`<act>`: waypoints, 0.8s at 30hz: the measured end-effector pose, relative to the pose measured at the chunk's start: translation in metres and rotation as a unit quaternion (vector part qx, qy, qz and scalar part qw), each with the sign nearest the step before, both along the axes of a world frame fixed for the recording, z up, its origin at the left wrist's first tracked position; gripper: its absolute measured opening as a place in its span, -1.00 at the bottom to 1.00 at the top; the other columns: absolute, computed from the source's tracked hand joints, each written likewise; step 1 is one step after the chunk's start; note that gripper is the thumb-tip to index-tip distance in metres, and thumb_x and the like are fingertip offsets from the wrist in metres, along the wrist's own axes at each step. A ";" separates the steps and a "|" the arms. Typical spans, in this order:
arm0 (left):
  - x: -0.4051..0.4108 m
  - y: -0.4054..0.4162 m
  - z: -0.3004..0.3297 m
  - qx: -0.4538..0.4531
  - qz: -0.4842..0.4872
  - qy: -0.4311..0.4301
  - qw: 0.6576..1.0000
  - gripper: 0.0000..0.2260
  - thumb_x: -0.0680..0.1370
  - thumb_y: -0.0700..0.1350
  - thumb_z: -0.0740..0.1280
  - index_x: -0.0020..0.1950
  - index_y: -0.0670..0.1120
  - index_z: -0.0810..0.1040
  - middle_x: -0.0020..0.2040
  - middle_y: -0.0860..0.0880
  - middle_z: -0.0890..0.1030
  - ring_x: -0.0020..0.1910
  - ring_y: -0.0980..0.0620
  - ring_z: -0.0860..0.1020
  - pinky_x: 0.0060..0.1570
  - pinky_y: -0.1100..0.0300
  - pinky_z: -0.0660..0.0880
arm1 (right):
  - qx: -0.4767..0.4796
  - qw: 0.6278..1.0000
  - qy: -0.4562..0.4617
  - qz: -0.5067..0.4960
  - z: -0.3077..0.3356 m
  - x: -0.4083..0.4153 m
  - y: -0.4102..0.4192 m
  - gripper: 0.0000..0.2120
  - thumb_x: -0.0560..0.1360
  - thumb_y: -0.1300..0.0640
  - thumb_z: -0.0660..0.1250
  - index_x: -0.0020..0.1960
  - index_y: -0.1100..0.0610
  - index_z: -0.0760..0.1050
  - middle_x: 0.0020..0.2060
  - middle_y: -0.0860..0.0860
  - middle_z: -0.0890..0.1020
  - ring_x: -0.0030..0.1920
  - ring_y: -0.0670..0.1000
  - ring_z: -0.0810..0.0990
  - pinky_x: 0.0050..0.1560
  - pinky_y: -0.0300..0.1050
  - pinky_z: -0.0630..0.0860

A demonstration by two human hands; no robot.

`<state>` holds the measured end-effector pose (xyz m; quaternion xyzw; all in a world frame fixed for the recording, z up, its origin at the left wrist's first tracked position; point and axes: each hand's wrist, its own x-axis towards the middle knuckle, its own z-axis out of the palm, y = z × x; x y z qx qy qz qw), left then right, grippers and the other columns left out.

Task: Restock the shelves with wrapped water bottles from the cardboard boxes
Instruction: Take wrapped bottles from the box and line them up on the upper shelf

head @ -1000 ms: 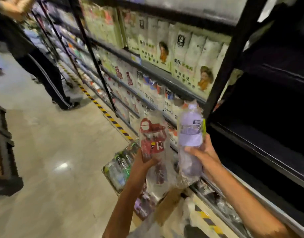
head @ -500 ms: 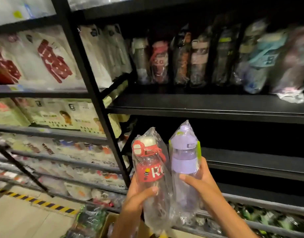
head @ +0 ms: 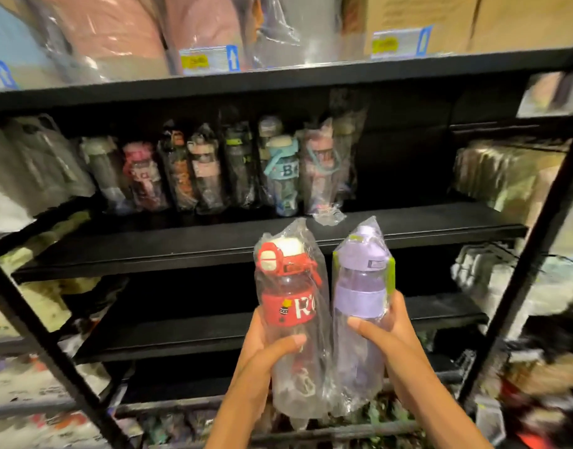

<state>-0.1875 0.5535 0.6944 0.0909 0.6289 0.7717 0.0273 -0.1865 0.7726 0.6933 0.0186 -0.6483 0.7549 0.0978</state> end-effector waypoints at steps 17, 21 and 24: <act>-0.193 0.218 0.121 -0.016 0.019 0.126 0.992 -0.43 0.38 -0.14 0.61 0.32 0.00 0.47 0.15 -0.02 0.69 0.09 0.05 0.69 0.09 0.08 0.63 | 0.026 0.982 0.126 -0.137 0.114 -0.164 0.195 -0.24 0.34 0.16 0.64 0.42 0.09 0.34 0.22 0.03 0.67 0.19 -0.03 0.69 0.24 0.04 0.62; -0.253 0.255 0.129 -0.031 0.043 0.128 0.990 -0.45 0.44 -0.21 0.59 0.34 -0.04 0.43 0.13 0.00 0.67 0.06 0.09 0.68 -0.03 0.22 0.60 | 0.038 0.982 0.121 -0.141 0.123 -0.224 0.227 -0.23 0.30 0.12 0.66 0.39 0.05 0.34 0.21 0.02 0.66 0.18 -0.04 0.69 0.25 0.08 0.62; -0.288 0.277 0.125 -0.040 0.072 0.092 0.992 -0.53 0.41 -0.14 0.63 0.20 -0.06 0.48 0.08 -0.03 0.67 0.04 0.03 0.68 -0.07 0.21 0.59 | 0.044 0.982 0.103 -0.153 0.116 -0.265 0.246 -0.22 0.26 0.10 0.66 0.36 0.02 0.35 0.20 0.03 0.65 0.18 -0.03 0.69 0.24 0.05 0.62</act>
